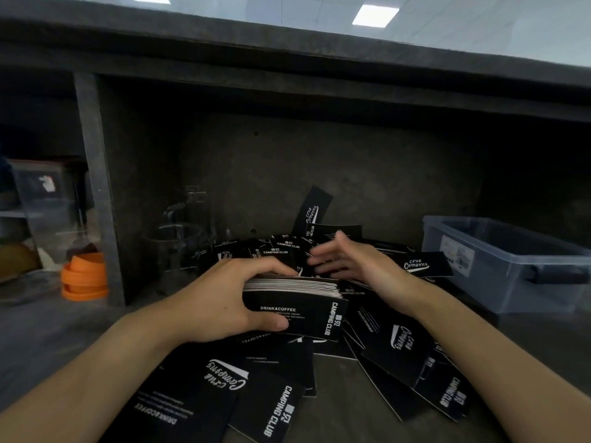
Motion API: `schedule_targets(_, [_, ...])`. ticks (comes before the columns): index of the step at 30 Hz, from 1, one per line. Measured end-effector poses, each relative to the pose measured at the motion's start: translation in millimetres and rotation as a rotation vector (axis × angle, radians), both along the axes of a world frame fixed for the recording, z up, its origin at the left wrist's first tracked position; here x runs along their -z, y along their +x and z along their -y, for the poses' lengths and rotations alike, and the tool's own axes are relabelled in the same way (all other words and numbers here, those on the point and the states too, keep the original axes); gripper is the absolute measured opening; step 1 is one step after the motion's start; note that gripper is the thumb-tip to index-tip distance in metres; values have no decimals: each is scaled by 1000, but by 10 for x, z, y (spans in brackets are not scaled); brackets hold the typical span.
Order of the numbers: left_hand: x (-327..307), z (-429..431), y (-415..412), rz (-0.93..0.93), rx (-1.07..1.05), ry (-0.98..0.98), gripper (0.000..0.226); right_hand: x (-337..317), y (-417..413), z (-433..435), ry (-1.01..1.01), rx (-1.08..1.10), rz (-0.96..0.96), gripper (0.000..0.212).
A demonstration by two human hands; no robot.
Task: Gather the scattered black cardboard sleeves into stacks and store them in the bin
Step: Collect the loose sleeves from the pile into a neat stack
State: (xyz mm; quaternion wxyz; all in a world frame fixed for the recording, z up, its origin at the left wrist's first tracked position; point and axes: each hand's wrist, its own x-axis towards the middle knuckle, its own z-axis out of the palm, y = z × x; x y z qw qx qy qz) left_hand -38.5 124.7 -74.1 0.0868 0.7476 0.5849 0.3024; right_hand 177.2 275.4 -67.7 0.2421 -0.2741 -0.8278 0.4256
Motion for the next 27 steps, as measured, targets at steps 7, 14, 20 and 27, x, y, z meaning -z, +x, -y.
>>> schedule_targets(7, [-12,8,6,15,-7,-25,56,94,309,-455,387,304,528,94])
schedule_targets(14, [-9,12,2,25,-2,-37,56,84,418,-556,461,322,528,68])
schedule_targets(20, [-11,1,-4,20,-4,-41,55,43,427,-574,513,323,377,19])
schedule_targets(27, [29,-20,-49,-38,-26,9,59,-26,438,-577,665,504,-87,15])
